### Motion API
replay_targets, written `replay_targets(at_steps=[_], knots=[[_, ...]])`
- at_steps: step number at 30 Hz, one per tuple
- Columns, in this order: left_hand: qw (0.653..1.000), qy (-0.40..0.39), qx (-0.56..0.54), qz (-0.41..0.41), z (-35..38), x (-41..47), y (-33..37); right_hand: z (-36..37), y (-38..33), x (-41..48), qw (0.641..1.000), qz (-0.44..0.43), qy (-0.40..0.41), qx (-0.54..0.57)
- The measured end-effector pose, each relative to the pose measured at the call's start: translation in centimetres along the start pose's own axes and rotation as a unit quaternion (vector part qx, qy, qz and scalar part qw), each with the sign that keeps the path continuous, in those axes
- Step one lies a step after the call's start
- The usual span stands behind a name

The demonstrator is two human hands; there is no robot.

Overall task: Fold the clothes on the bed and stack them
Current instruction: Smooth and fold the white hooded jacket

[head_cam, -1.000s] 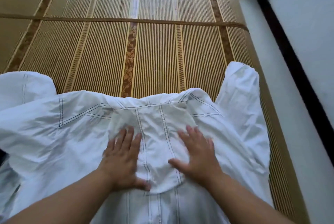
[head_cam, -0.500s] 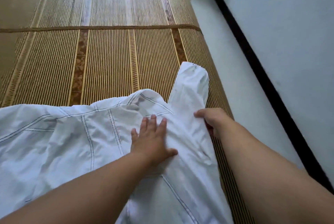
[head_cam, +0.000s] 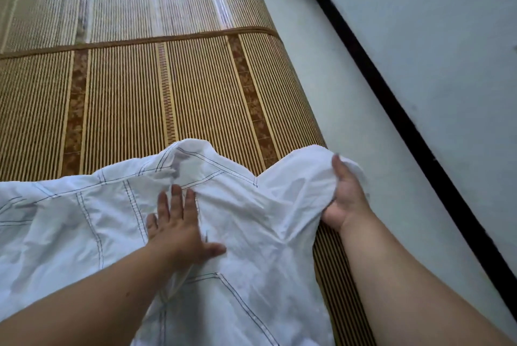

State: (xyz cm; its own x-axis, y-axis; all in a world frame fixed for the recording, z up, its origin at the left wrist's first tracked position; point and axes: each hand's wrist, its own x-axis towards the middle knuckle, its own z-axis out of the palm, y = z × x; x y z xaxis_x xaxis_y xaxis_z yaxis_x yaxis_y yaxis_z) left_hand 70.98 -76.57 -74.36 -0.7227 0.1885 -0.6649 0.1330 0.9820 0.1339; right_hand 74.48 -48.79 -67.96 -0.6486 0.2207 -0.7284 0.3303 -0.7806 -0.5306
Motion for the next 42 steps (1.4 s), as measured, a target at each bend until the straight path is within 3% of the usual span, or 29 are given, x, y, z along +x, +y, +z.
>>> replay_targets(at_steps=[3,6,9,13,18,21,23,25,28,30,37,40,42], knots=[[1.000,-0.011,-0.002,-0.009,0.1,0.1,0.0,1.2,-0.3,1.5,0.999,-0.014,0.037,-0.008],[1.000,-0.019,0.002,-0.015,0.0,0.3,0.0,1.0,-1.2,2.3,0.992,-0.094,0.059,0.065],[1.000,-0.025,-0.004,-0.017,-0.1,0.3,-0.2,-1.3,-3.0,2.3,0.969,-0.180,0.096,0.138],[0.999,-0.018,-0.026,-0.020,-0.4,0.1,-0.2,-5.5,-6.2,1.5,0.953,-0.221,0.141,0.155],[0.991,0.072,-0.102,-0.041,-0.9,-0.3,2.5,-9.4,-8.7,0.2,0.945,-0.228,0.190,0.141],[0.985,0.144,-0.078,0.061,-1.3,-0.8,6.7,-10.5,-9.8,-0.8,0.938,-0.209,0.201,0.190],[0.980,0.140,-0.038,0.139,-1.5,-0.4,9.5,-10.9,-10.5,-1.7,0.936,-0.218,0.188,0.203],[0.982,0.116,-0.021,0.145,-1.4,0.4,11.4,-11.3,-11.4,-2.7,0.939,-0.235,0.143,0.205],[0.990,0.100,-0.053,0.086,-2.2,1.8,12.1,-12.2,-12.7,-3.6,0.960,-0.214,0.110,0.142],[0.987,0.131,-0.054,0.071,-3.1,2.8,12.6,-12.7,-13.1,-3.7,0.976,-0.167,0.114,0.077],[0.970,0.109,0.152,0.152,-6.6,4.4,16.9,-13.9,-13.3,-3.8,0.988,-0.115,0.094,0.033],[0.980,0.058,0.011,0.192,-8.8,4.4,18.1,-14.8,-13.7,-4.2,0.978,-0.128,0.132,-0.096],[0.970,0.031,-0.086,0.224,-10.2,4.5,18.5,-15.2,-13.7,-4.7,0.953,-0.074,0.150,-0.251]])
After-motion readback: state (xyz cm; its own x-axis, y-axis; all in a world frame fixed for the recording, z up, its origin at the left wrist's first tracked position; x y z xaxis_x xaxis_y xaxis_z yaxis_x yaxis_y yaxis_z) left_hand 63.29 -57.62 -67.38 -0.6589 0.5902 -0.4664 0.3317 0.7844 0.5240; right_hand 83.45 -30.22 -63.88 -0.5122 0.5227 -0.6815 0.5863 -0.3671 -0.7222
